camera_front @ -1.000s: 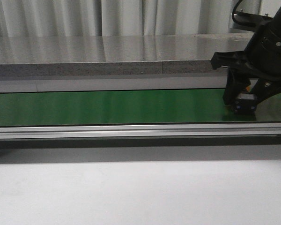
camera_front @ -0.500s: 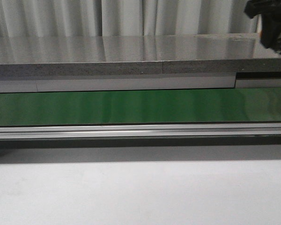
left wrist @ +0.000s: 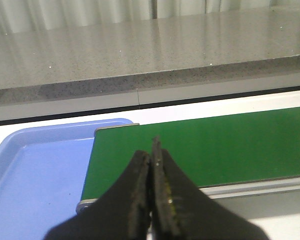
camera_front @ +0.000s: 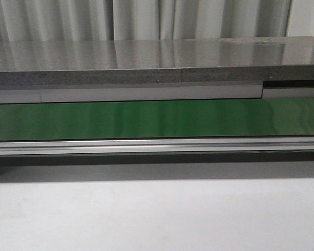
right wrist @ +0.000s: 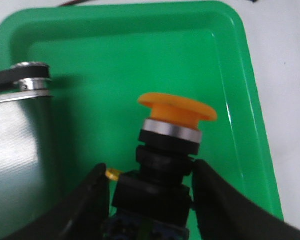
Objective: Move button from left to right
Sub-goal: 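Grasp the button with the right gripper and lift it off the belt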
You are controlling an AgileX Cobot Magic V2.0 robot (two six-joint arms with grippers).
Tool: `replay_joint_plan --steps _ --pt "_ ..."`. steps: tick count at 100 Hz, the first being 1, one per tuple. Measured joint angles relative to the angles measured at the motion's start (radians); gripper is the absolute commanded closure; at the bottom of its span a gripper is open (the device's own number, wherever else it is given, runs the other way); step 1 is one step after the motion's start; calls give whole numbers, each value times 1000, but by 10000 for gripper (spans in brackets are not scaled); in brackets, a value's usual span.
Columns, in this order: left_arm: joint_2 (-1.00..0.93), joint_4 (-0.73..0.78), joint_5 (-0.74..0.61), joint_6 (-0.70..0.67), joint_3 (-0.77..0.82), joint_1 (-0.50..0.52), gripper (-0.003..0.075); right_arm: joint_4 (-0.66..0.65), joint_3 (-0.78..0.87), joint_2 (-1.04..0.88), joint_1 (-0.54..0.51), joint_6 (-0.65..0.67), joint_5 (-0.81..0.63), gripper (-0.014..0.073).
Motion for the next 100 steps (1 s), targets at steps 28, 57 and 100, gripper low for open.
replay_joint_plan --steps 28,57,100 --pt "0 0 0 0 0 0 739 100 0 128 -24 -14 -13 442" --pt "0 0 0 0 0 0 739 146 0 215 -24 -16 -25 440" --pt "0 0 0 0 0 0 739 143 -6 219 -25 -22 3 120"
